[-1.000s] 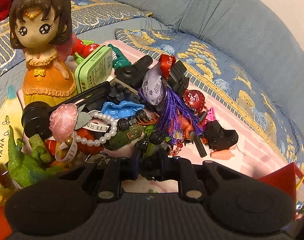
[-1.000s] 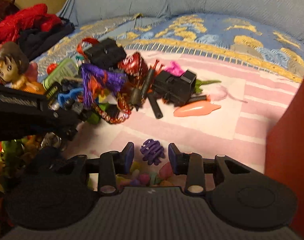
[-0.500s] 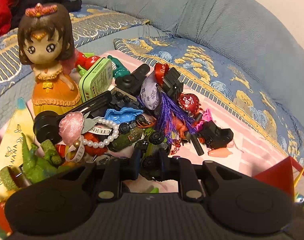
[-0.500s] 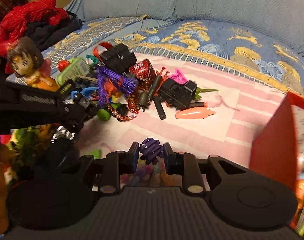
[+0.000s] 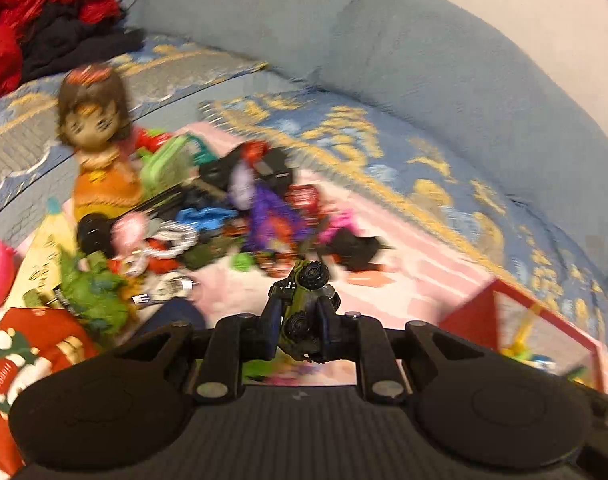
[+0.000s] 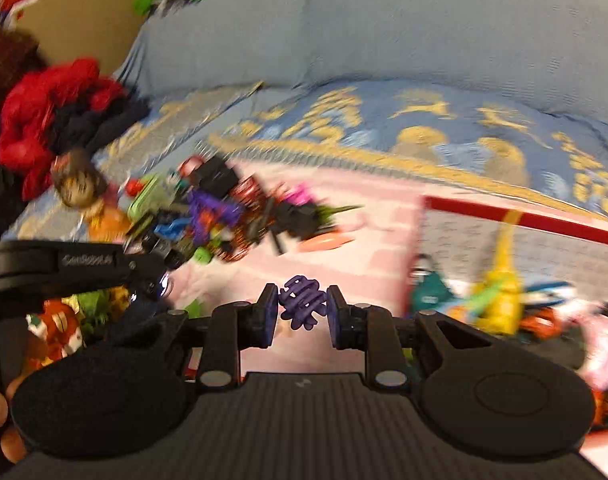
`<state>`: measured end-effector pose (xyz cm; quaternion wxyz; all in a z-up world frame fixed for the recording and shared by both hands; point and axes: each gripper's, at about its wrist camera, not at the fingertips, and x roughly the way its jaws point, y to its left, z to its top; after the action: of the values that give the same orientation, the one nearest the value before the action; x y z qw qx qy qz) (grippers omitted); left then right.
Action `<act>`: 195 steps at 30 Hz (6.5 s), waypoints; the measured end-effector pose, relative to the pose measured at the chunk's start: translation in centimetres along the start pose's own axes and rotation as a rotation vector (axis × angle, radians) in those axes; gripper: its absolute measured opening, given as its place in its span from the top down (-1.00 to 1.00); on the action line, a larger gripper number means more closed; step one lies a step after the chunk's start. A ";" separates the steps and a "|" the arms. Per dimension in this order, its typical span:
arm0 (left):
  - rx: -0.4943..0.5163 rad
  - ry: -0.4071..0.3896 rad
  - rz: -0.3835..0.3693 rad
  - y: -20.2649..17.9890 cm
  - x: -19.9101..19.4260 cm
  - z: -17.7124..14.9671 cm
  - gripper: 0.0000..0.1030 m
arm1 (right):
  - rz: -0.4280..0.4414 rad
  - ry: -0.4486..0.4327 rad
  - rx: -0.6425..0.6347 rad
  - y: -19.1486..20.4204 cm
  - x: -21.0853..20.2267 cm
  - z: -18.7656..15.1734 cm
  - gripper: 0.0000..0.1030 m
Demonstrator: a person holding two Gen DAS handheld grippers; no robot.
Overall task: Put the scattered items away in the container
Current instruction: 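Carry the green toy car and purple spiky ball over the red box, then lower both held toys into the box and open both grippers, then move both grippers back toward the toy heap, then grasp the green leaf-shaped toy with the left gripper while the right grasps the pastel bead bracelet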
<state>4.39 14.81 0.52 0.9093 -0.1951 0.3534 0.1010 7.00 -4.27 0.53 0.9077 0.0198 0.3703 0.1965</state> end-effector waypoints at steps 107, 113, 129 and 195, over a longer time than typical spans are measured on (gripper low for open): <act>0.615 -0.040 0.007 -22.7 1.0 -5.7 -0.25 | -0.109 -0.100 0.231 -16.9 -8.1 -1.8 0.04; 0.436 0.008 -0.057 -18.1 0.2 -4.6 -0.25 | -0.090 -0.082 0.238 -15.5 -7.6 -2.2 0.05; 0.020 0.024 0.159 -0.2 1.0 -1.2 -0.20 | 0.048 -0.109 0.095 -6.6 -6.0 -2.1 0.15; -0.062 0.017 -0.003 6.7 6.7 -1.8 0.22 | 0.109 0.207 -0.028 5.7 14.1 -4.3 0.67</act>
<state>6.03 20.40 -7.12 0.8998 -0.2248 0.3577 0.1087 11.25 5.78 -10.88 0.8528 0.0070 0.4575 0.2516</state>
